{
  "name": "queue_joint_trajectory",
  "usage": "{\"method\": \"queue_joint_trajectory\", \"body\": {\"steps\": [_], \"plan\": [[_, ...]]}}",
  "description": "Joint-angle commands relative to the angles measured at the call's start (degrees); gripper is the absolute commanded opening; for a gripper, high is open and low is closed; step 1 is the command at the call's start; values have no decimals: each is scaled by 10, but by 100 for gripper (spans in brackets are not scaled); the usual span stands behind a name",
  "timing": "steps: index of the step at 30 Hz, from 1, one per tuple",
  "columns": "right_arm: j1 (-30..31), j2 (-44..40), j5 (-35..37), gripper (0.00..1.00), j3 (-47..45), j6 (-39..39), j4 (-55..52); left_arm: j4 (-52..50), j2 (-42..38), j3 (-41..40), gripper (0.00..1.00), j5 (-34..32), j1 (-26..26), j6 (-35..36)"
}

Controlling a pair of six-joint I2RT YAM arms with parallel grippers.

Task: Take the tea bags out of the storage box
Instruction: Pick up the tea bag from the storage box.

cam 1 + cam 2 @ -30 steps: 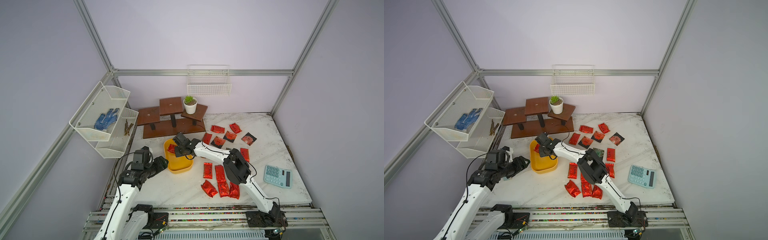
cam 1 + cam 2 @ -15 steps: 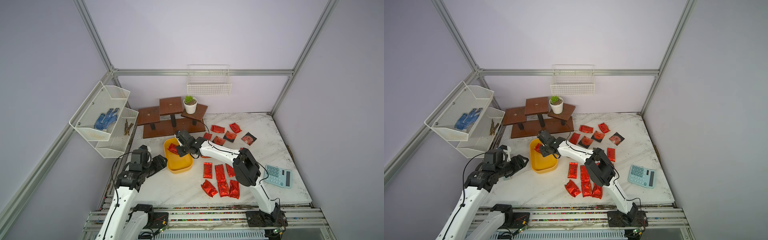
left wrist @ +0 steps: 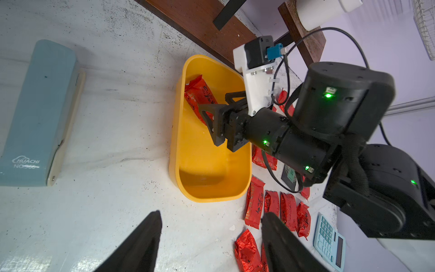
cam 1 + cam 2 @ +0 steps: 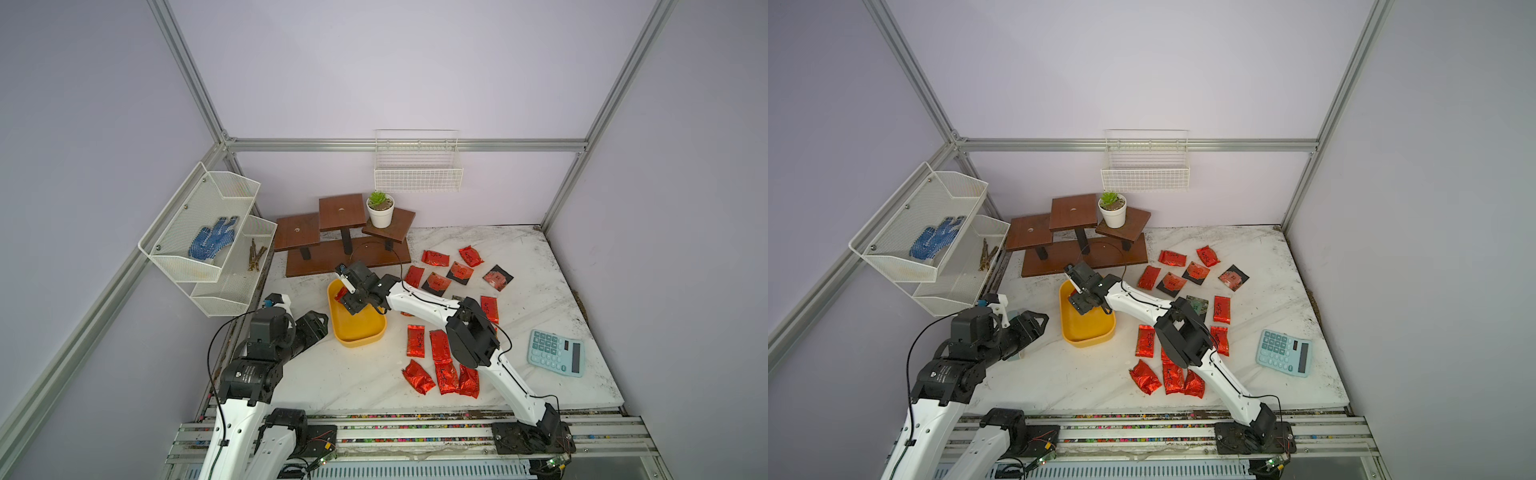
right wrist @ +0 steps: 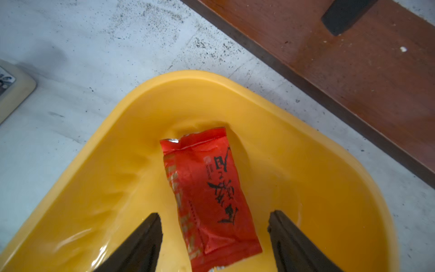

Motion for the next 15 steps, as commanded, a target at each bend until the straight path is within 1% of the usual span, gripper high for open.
{"method": "queue_joint_trajectory", "body": {"steps": [1,5,8,10,12,15], "plan": [[2,26,-1,78,38,-17,-7,21,0,18,71,9,3,-19],[2,53,6,80,63,-25,-14,36,2,14,71,25,3,-24],[2,68,5,82,74,-27,-18,62,-2,6,72,53,3,-36],[1,72,0,82,73,-25,-18,96,-4,-3,72,89,3,-48],[1,75,-10,81,72,-21,-19,133,-3,-13,71,138,3,-61],[2,78,-21,73,70,-13,-21,179,-4,-23,71,202,3,-78]]}}
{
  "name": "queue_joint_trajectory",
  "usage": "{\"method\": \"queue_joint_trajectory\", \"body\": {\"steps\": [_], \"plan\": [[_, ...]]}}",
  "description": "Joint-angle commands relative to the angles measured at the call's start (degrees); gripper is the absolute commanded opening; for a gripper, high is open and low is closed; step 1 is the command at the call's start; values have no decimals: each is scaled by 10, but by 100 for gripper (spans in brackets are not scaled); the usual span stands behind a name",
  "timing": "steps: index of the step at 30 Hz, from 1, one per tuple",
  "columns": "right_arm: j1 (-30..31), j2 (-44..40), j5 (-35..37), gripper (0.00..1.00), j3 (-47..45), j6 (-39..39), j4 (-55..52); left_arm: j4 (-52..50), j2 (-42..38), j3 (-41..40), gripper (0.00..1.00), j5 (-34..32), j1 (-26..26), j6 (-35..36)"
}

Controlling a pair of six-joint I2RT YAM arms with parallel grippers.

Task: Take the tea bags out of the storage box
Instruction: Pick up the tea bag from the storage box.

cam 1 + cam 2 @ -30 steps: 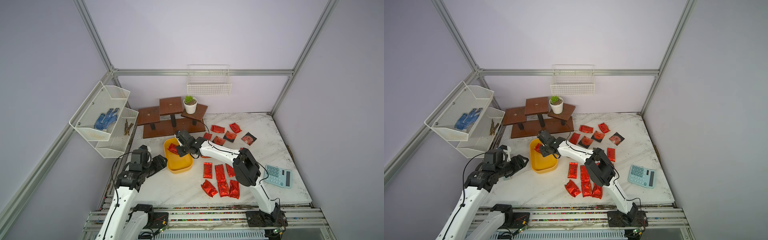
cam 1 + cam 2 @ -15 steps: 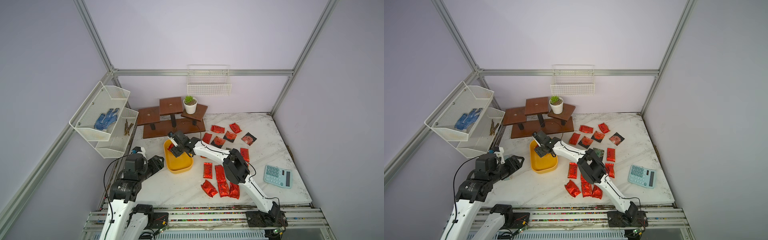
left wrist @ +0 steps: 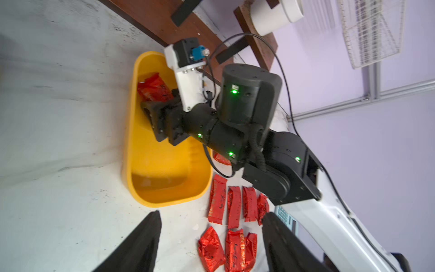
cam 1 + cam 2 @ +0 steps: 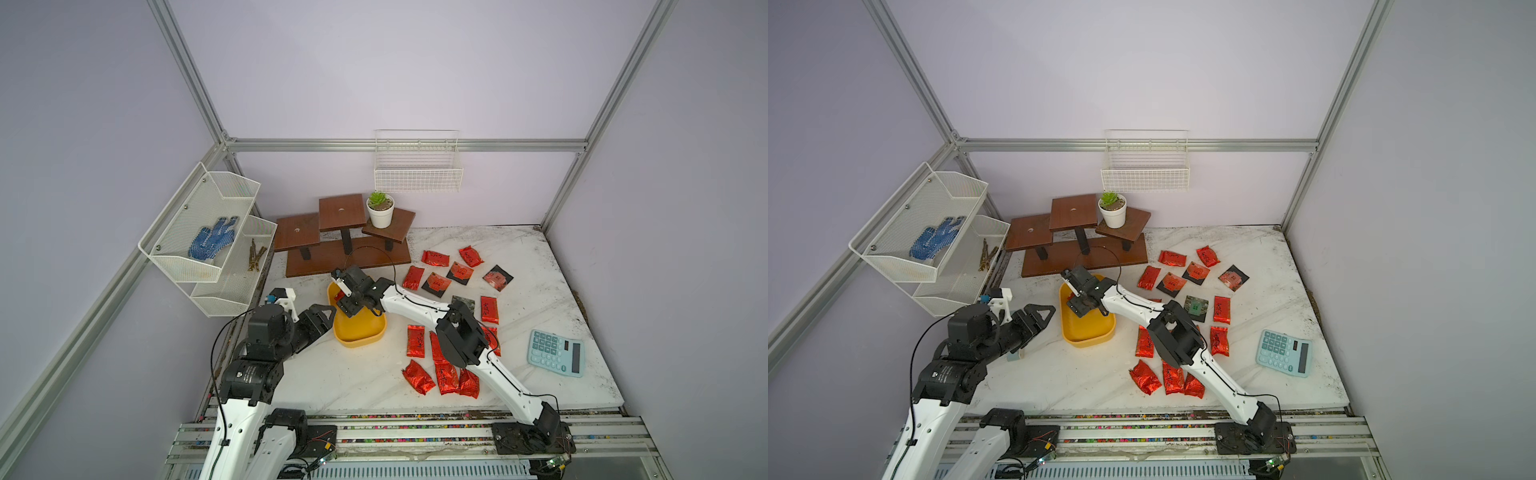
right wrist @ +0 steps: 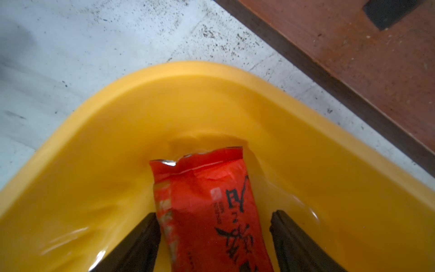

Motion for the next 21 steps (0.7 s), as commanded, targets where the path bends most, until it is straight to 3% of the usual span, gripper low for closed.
{"method": "queue_joint_trajectory", "body": {"steps": [1,2,3,9,21], "plan": [[2,14,-16,70,6,8,-17,91,-8,-11,71,103,3,-31],[2,15,-19,68,4,11,-17,99,-11,-12,71,114,3,-36],[1,14,-23,59,3,14,-17,105,-14,-13,71,125,3,-40],[2,-9,-30,44,-18,41,-8,105,-32,-13,71,141,3,-48],[2,-146,-70,33,-110,127,45,124,-56,-28,72,149,3,-84]]}}
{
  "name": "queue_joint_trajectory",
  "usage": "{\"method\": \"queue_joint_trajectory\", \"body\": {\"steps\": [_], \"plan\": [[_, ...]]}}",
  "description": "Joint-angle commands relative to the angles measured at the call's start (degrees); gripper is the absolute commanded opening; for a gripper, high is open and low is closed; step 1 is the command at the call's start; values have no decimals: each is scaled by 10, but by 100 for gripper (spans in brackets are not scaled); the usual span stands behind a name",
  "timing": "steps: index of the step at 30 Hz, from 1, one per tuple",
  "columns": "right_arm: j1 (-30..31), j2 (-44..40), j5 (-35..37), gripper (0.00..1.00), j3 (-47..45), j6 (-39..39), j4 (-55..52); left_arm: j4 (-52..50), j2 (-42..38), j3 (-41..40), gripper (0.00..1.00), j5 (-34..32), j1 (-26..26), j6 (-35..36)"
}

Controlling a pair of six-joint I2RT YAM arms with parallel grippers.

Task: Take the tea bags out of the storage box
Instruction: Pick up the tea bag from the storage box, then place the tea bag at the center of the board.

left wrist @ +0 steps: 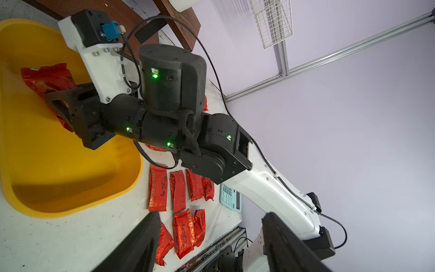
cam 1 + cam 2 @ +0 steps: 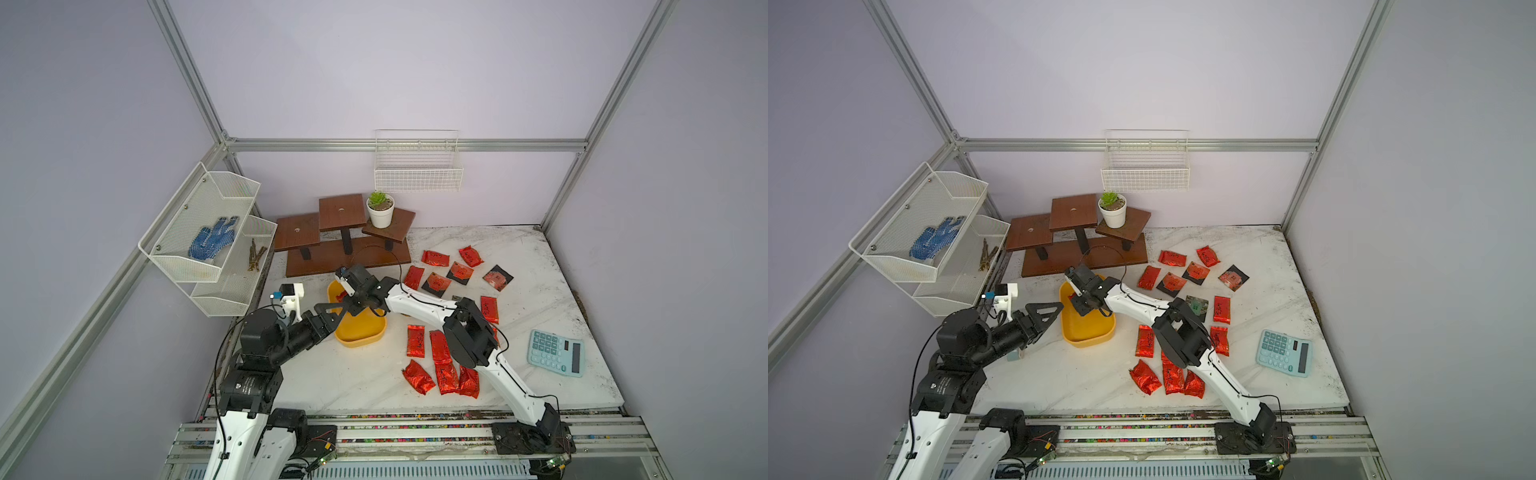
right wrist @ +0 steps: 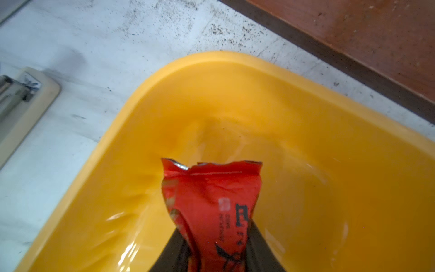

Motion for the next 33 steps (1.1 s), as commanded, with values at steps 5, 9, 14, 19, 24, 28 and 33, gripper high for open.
{"method": "queue_joint_trajectory", "body": {"steps": [5,9,14,19,24,28,33], "plan": [[-1,-129,-27,32,-80,59,47,33,-26,-10,73,14,2,-30],[-8,-193,-26,30,-148,85,54,13,-30,-11,73,-2,2,-24],[-13,-293,-22,30,-257,106,57,-48,4,1,72,-59,2,8],[-13,-405,-11,29,-394,142,66,-85,72,19,69,-112,2,45],[-11,-519,-27,26,-543,192,84,-73,116,27,68,-145,3,63],[2,-609,-28,24,-655,250,101,-74,136,32,67,-166,3,77],[47,-675,-5,24,-757,324,131,-73,132,24,67,-172,2,79]]}}
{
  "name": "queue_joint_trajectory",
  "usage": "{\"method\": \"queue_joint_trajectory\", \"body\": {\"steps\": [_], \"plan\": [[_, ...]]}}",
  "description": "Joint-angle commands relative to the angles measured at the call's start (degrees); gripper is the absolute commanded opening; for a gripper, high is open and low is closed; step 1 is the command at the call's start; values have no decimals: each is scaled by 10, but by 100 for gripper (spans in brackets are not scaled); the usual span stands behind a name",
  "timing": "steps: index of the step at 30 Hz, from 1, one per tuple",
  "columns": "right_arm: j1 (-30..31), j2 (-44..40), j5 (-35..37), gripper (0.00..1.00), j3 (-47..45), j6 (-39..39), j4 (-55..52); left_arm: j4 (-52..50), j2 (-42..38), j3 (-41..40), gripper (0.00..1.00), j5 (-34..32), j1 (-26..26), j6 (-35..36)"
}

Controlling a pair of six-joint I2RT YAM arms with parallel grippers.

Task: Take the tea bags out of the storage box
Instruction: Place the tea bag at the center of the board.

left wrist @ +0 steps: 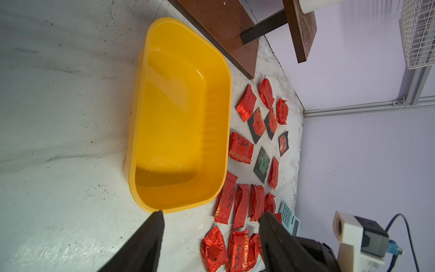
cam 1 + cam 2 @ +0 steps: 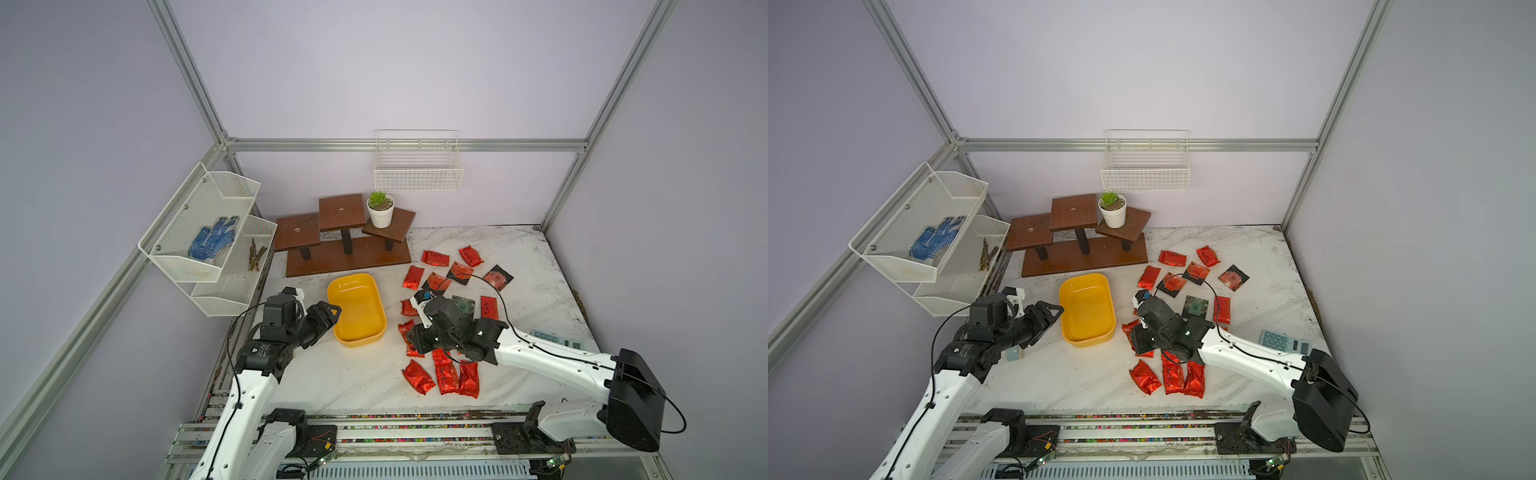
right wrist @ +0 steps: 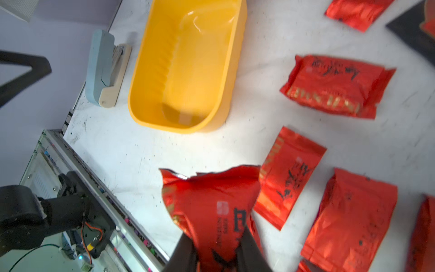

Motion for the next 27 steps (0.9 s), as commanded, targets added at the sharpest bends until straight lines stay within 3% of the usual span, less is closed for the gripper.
{"method": "queue_joint_trajectory", "body": {"steps": [1,6,10,18,27], "plan": [[33,-26,18,24,-47,76,44,6,-9,16,67,-15,2,18],[88,-3,39,24,-84,129,94,-4,-25,9,67,-13,3,19],[120,57,45,24,-63,141,121,-20,-34,9,67,-8,2,29],[140,152,47,24,-27,155,149,-57,-30,19,67,5,2,57],[140,199,49,40,-3,152,154,-53,-14,16,67,-3,2,65]]}}
